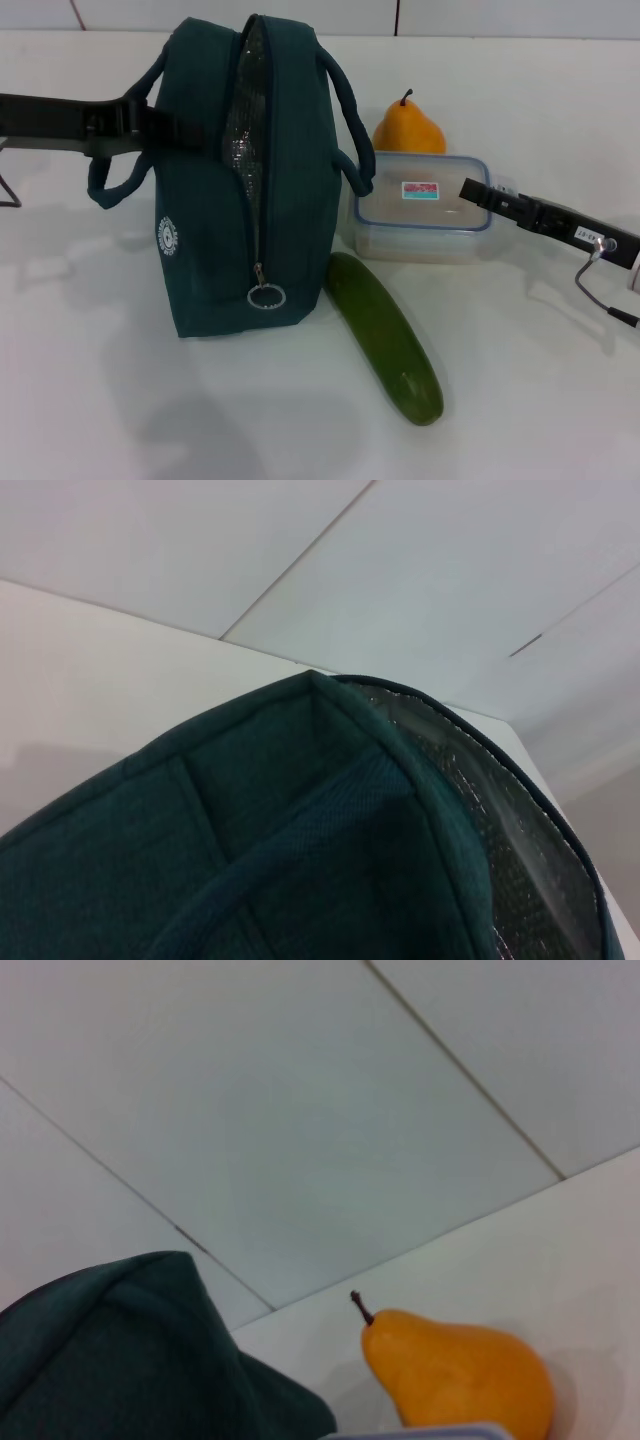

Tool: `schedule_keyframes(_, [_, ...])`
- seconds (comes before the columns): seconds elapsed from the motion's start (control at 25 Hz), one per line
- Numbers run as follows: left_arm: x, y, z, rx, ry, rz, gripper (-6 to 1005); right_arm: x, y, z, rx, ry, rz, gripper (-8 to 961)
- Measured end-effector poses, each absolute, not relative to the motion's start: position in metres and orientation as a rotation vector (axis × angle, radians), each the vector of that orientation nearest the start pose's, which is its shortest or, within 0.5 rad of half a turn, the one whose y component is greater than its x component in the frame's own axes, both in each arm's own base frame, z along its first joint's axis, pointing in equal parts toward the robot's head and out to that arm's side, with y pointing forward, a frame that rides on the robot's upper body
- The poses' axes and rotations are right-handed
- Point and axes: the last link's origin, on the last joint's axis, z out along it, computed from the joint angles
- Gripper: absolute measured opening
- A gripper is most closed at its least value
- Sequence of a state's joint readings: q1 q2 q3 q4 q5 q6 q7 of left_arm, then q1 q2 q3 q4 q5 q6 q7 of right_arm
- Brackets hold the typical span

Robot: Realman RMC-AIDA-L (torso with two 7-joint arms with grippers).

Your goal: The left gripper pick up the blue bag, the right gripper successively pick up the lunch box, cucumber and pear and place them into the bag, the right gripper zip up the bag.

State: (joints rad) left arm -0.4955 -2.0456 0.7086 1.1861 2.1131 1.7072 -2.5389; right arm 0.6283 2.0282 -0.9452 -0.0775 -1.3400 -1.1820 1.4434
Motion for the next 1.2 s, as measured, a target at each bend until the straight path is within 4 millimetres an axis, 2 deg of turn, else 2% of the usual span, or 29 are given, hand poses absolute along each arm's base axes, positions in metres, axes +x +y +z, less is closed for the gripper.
schedule_keyframes(0.44, [-0.235, 0.341, 0.091, -2.357, -1.619, -0.584, 35, 0.269, 0.338, -0.048, -2.213, 1.468, 1.163, 757])
schedule_keyframes(0.92, [-0.233, 0.342, 0.091, -2.361, -1.613, -0.587, 35, 0.267, 0.337, -0.049, -2.195, 1.554, 1.194, 752])
schedule_keyframes(1.12, [-0.232, 0.342, 0.090, -2.365, -1.607, -0.585, 35, 0.266, 0.338, -0.049, -2.174, 1.583, 1.204, 534])
schedule_keyframes(1.2, [-0.232, 0.343, 0.090, -2.370, -1.599, -0.584, 35, 0.266, 0.339, -0.048, -2.162, 1.601, 1.208, 487])
